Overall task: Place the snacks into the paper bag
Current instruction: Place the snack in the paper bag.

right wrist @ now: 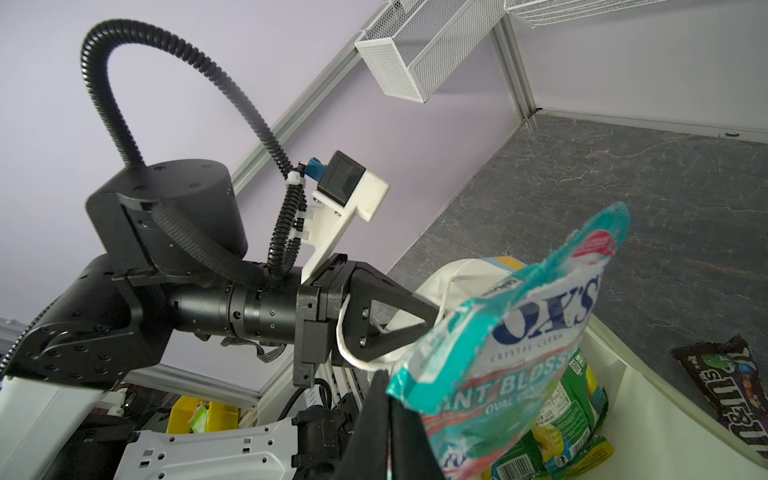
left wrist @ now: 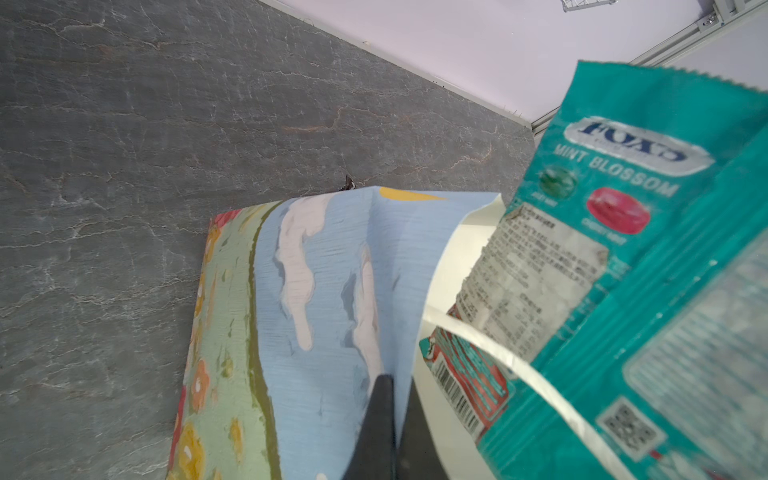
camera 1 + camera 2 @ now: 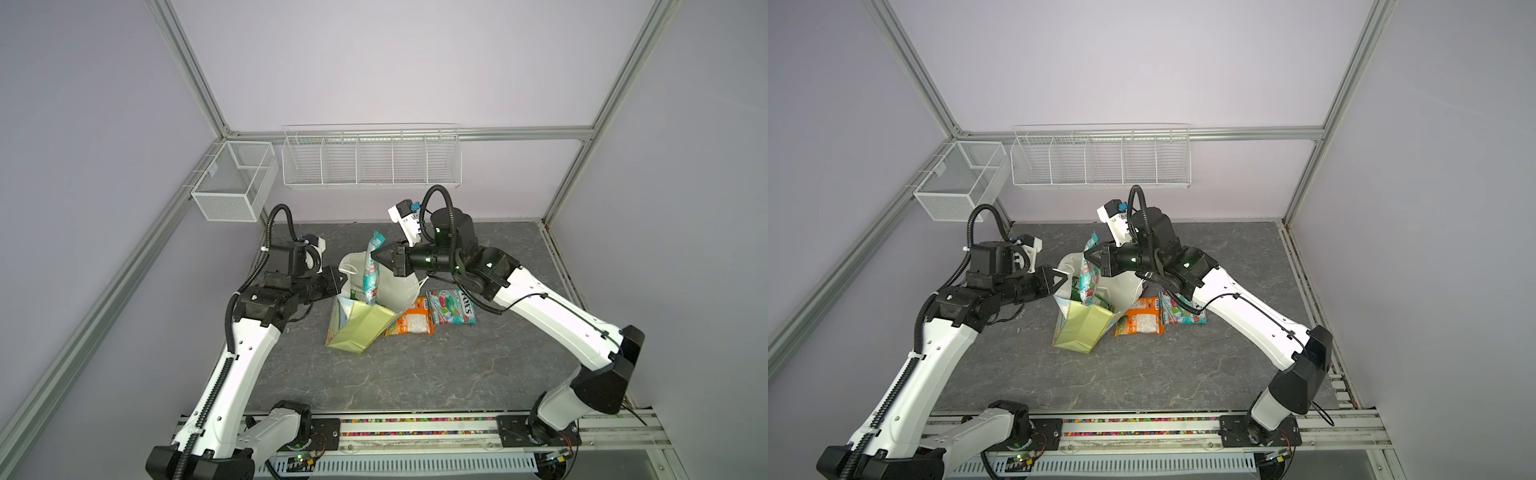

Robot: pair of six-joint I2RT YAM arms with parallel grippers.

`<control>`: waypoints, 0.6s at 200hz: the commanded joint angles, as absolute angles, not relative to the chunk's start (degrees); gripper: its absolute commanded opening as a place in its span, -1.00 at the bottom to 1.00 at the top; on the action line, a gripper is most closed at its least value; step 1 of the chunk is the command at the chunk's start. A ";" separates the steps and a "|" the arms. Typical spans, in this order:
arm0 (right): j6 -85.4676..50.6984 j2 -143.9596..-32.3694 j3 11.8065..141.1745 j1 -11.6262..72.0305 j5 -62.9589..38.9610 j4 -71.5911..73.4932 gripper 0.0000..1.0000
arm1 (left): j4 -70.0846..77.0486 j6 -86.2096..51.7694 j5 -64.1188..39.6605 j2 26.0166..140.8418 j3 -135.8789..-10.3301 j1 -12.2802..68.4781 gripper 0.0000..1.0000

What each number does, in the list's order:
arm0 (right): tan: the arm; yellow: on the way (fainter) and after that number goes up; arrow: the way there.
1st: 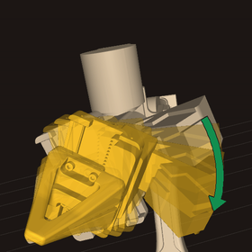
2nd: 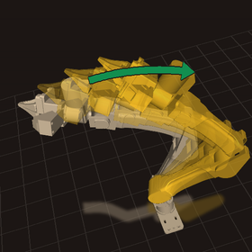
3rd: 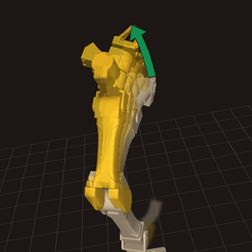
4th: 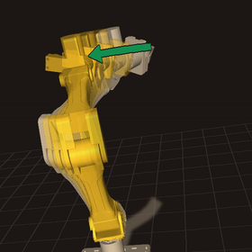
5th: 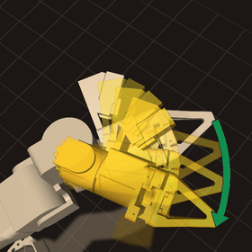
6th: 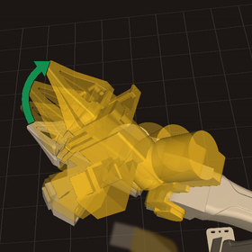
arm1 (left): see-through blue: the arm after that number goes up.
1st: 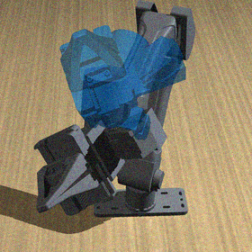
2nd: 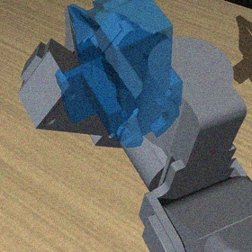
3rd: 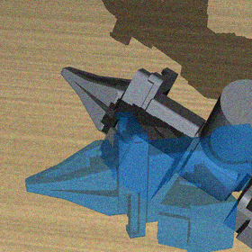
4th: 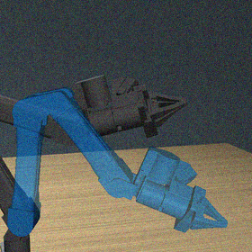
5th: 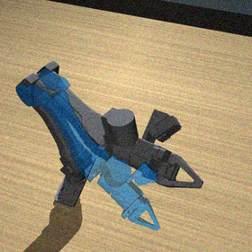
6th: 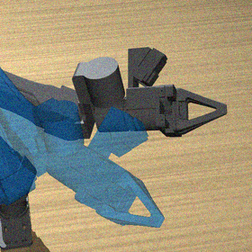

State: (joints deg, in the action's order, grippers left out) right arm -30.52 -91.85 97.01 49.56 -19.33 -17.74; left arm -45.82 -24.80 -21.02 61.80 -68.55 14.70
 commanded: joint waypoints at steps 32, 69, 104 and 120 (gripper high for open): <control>-30.94 -90.73 96.88 49.82 -18.91 -15.81 0.05 | -43.68 -24.09 -22.10 60.14 -69.51 14.79 -1.00; -30.59 -88.78 96.16 49.80 -18.69 -16.41 0.19 | -43.68 -23.92 -21.77 60.29 -69.61 14.82 -1.00; -29.91 -85.41 94.07 49.70 -16.45 -17.07 0.23 | -43.59 -23.91 -21.57 60.38 -69.61 14.82 -1.00; -29.39 -83.78 93.28 49.73 -15.37 -18.26 0.32 | -43.59 -24.00 -21.55 60.38 -69.57 14.82 -1.00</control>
State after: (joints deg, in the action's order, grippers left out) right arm -30.81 -87.92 94.80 49.60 -17.39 -17.45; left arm -46.57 -24.80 -20.88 61.76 -68.55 14.79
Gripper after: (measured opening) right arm 0.637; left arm 0.047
